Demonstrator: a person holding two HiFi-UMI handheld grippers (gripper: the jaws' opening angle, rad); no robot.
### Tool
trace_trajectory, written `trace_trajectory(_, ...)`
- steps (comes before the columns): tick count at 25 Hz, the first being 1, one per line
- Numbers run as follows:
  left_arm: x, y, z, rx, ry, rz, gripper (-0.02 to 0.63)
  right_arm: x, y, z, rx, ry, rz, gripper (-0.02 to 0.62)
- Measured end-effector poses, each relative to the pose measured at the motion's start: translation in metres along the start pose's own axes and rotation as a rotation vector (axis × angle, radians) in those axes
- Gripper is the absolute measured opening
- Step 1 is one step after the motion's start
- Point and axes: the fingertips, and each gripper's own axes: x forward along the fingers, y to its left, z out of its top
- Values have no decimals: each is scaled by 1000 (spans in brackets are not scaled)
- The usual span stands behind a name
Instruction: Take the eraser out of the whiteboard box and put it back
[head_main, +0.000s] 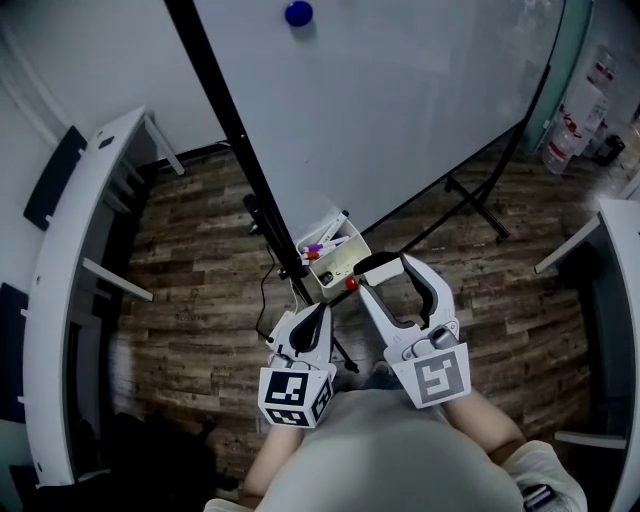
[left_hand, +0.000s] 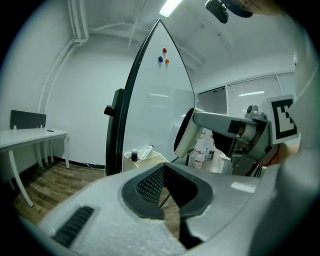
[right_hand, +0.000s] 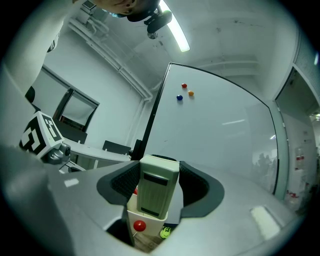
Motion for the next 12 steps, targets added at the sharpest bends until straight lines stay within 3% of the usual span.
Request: trace_trajectory(12,2,4,1,-20,-11,32,0,9,-3,-3,8,-5,31,256)
